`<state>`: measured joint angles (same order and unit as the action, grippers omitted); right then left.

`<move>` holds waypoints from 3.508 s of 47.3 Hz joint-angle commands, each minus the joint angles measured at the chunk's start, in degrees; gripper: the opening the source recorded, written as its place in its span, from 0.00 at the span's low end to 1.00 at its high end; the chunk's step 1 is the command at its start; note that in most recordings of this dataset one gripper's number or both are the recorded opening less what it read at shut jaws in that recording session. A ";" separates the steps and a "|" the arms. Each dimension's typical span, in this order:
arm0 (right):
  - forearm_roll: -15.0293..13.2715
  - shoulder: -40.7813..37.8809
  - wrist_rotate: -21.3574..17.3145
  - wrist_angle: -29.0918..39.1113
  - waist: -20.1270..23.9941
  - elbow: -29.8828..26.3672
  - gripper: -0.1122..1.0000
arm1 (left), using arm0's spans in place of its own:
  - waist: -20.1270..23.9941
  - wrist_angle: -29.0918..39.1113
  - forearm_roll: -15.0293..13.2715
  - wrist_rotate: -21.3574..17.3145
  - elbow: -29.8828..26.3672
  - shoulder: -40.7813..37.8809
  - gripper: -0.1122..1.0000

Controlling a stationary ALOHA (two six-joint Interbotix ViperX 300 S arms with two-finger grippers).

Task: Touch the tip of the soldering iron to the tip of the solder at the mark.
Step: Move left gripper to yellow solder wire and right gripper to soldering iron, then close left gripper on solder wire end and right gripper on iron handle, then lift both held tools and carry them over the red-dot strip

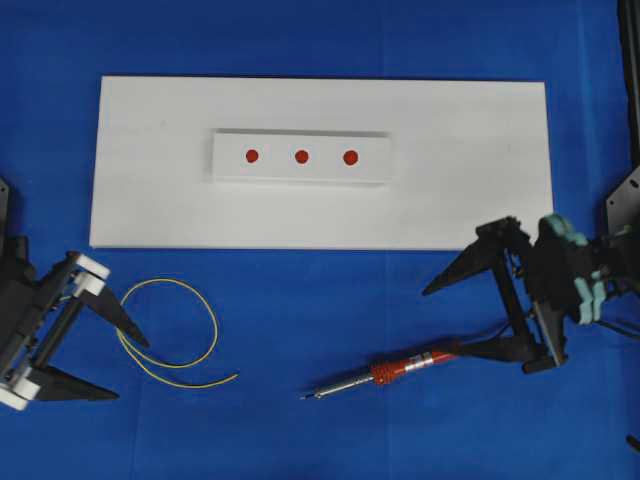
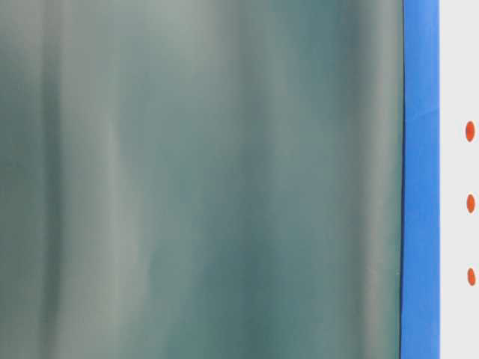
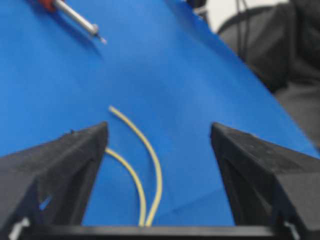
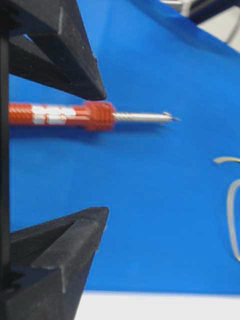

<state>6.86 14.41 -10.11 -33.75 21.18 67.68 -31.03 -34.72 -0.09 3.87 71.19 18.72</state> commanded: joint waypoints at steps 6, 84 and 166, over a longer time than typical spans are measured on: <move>3.78 -8.79 0.09 -7.47 3.60 -0.88 0.86 | -0.53 -6.24 -0.26 0.35 -3.16 -10.20 0.79; 8.00 -25.84 1.23 -19.25 7.82 -5.36 0.16 | -1.05 -9.49 -0.35 0.53 -7.21 -25.93 0.12; -5.63 1.76 5.98 66.97 -25.66 -28.39 0.16 | 27.86 57.66 0.09 2.55 -35.42 -10.28 0.12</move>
<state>2.46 15.03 -4.04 33.05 -2.81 41.13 -4.75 23.03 -0.09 7.47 37.53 8.17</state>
